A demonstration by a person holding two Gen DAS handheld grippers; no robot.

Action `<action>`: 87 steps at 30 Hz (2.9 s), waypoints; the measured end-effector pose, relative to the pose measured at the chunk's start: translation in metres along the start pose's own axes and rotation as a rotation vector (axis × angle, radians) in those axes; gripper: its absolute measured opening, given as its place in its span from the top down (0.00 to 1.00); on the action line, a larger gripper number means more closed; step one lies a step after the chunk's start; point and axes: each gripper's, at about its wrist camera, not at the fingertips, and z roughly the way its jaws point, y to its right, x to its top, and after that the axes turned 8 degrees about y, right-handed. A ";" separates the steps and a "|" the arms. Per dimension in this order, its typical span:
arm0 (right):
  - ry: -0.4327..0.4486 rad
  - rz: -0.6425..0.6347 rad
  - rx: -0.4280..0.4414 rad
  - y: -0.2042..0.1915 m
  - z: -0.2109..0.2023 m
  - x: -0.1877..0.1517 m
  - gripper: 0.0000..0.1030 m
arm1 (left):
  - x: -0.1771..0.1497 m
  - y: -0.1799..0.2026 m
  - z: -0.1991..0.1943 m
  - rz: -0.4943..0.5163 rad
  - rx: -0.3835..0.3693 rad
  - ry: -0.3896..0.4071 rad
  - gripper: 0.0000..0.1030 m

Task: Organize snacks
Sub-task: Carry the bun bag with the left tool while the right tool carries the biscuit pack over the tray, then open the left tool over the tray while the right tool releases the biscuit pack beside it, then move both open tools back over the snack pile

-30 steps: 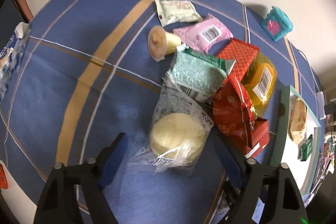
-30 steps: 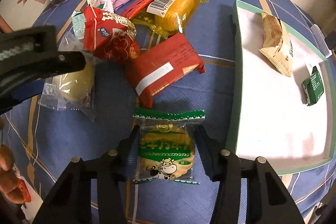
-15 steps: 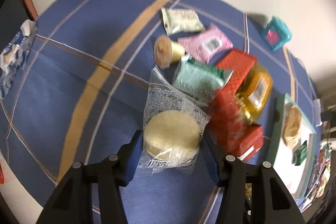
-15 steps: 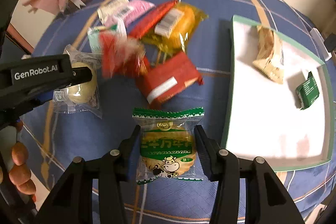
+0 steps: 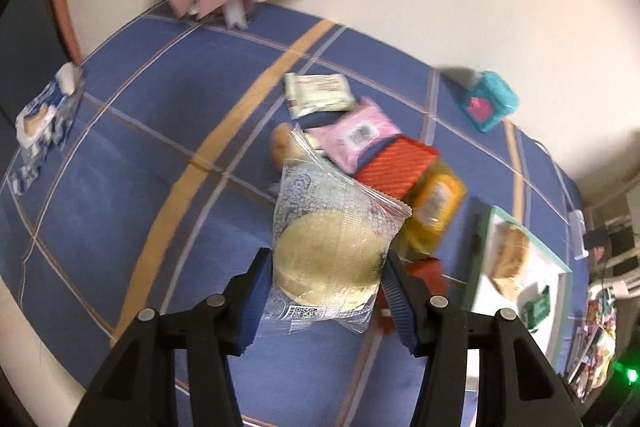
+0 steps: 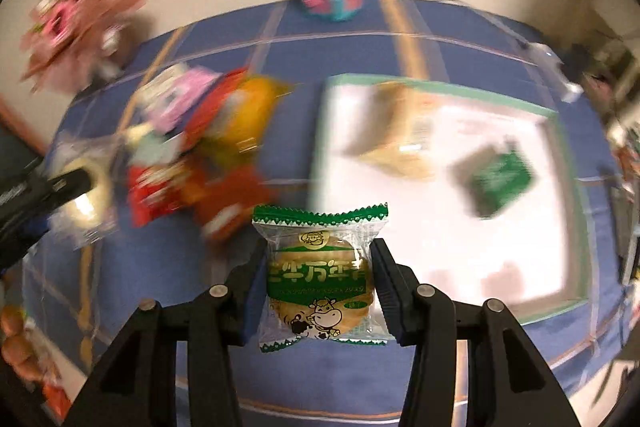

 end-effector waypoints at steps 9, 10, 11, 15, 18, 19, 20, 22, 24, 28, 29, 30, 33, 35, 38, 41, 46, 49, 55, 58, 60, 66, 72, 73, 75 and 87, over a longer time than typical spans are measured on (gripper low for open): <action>0.027 0.210 -0.166 0.115 -0.013 0.014 0.51 | -0.030 0.101 -0.003 0.184 -0.118 -0.032 0.44; 0.028 0.236 -0.173 0.127 -0.014 0.014 0.51 | -0.035 0.113 -0.003 0.208 -0.131 -0.037 0.44; 0.029 0.256 -0.177 0.135 -0.014 0.014 0.51 | -0.040 0.125 -0.002 0.233 -0.143 -0.040 0.44; 0.036 0.326 -0.195 0.170 -0.014 0.012 0.51 | -0.061 0.172 0.002 0.337 -0.200 -0.058 0.44; 0.041 0.353 -0.196 0.184 -0.012 0.013 0.51 | -0.074 0.197 0.009 0.383 -0.220 -0.073 0.44; 0.043 0.360 -0.191 0.187 -0.011 0.013 0.51 | -0.078 0.206 0.013 0.403 -0.224 -0.081 0.44; 0.045 0.366 -0.186 0.189 -0.009 0.013 0.51 | -0.082 0.213 0.018 0.419 -0.230 -0.090 0.44; 0.046 0.370 -0.180 0.192 -0.006 0.015 0.51 | -0.089 0.224 0.028 0.444 -0.235 -0.106 0.44; 0.047 0.371 -0.181 0.195 0.000 0.018 0.51 | -0.094 0.235 0.038 0.469 -0.227 -0.116 0.44; 0.047 0.366 -0.178 0.200 0.008 0.021 0.51 | -0.097 0.245 0.046 0.489 -0.224 -0.110 0.44; 0.047 0.364 -0.177 0.201 0.011 0.022 0.51 | -0.097 0.248 0.049 0.492 -0.225 -0.106 0.44; 0.047 0.363 -0.176 0.202 0.012 0.023 0.51 | -0.096 0.250 0.050 0.495 -0.225 -0.101 0.44; 0.046 0.364 -0.171 0.205 0.020 0.023 0.50 | -0.094 0.255 0.056 0.502 -0.227 -0.094 0.44; 0.048 0.361 -0.173 0.207 0.024 0.023 0.51 | -0.093 0.257 0.061 0.504 -0.227 -0.097 0.44; 0.039 0.365 -0.176 0.211 0.031 0.022 0.50 | -0.091 0.258 0.067 0.493 -0.228 -0.096 0.44; 0.042 0.382 -0.169 0.213 0.032 0.019 0.48 | -0.091 0.257 0.070 0.475 -0.233 -0.107 0.42; 0.032 0.385 -0.183 0.215 0.029 0.017 0.43 | -0.090 0.257 0.061 0.497 -0.208 -0.101 0.37; 0.015 0.378 -0.185 0.212 0.026 0.015 0.43 | -0.088 0.251 0.059 0.489 -0.150 -0.123 0.36; 0.015 0.343 -0.174 0.197 0.016 0.013 0.20 | -0.082 0.229 0.054 0.453 -0.065 -0.124 0.16; 0.023 0.317 -0.163 0.185 0.011 0.013 0.17 | -0.077 0.214 0.052 0.421 -0.036 -0.120 0.14; 0.022 0.303 -0.158 0.178 0.010 0.012 0.16 | -0.074 0.202 0.049 0.394 -0.024 -0.116 0.03; 0.027 0.256 -0.152 0.157 0.005 0.010 0.15 | -0.068 0.166 0.040 0.333 0.023 -0.106 0.00; 0.052 0.218 -0.145 0.137 -0.005 0.007 0.05 | -0.056 0.134 0.027 0.278 0.059 -0.086 0.00; 0.052 0.211 -0.143 0.133 -0.005 0.007 0.05 | -0.053 0.129 0.024 0.269 0.066 -0.080 0.00; 0.053 0.194 -0.137 0.127 -0.005 0.006 0.05 | -0.047 0.118 0.018 0.255 0.078 -0.061 0.00; 0.066 0.179 -0.074 0.081 0.032 0.044 0.00 | 0.015 0.083 0.040 0.259 0.136 -0.021 0.00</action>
